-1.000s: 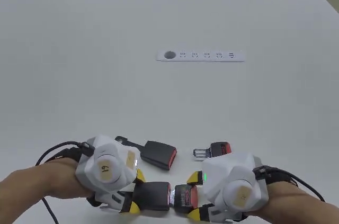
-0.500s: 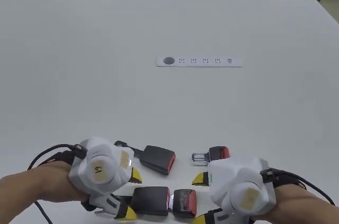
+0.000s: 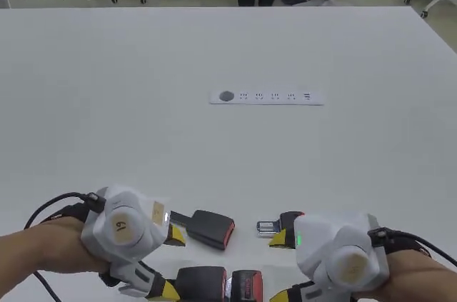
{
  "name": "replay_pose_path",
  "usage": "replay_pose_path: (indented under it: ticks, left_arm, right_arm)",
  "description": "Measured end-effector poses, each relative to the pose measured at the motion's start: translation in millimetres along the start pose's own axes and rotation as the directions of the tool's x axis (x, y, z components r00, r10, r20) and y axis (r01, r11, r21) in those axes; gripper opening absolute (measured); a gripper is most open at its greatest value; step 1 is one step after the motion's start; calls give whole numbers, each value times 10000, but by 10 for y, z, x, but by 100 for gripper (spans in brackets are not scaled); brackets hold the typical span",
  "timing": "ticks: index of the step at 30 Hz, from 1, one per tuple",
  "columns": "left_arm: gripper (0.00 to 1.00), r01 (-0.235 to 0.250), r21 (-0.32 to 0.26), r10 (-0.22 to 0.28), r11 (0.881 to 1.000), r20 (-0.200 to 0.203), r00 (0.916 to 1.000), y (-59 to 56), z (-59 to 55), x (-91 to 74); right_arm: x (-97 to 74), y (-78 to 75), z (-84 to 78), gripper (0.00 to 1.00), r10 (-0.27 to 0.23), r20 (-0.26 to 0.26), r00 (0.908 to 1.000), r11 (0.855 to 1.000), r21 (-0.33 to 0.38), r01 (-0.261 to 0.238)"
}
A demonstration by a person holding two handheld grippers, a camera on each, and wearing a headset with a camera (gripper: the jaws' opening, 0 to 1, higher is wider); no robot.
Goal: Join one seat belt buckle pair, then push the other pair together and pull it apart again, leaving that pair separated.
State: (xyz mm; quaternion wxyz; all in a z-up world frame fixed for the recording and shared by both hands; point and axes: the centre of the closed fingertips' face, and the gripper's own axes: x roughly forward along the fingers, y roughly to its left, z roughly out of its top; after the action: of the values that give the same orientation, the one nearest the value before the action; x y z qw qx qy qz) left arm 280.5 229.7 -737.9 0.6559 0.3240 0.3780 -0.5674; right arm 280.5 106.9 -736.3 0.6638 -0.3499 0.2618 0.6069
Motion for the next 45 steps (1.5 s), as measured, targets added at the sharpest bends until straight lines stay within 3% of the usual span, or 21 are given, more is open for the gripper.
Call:
replay_pose_path:
  ticks: [14,19,23,38,41,45]
  left_arm:
    - [47,-230,88,229,9997,142,9996,315,161,-1]
    - [47,-296,208,294,9993,83,9995,459,174,29]
    - [46,-274,294,274,9992,-6,9996,502,231,88]
    - [43,324,842,-271,9959,-625,9977,691,149,270]
    - [42,468,1179,-368,9919,-851,9957,691,134,289]
    - [40,650,1126,-547,9915,-927,9942,700,117,330]
  right_arm:
    - [-147,-395,-220,43,-456,-199,9988,9988,185,460]
    - [-165,-488,-304,43,-510,-329,9982,9985,194,517]
    - [-163,-544,-350,43,-500,-370,9981,9985,190,507]
    - [-104,-710,-523,42,-91,-609,9981,9993,352,113]
    - [-51,-731,-555,42,55,-636,9980,9995,313,-35]
    - [-18,-755,-548,40,235,-587,9980,9993,296,-217]
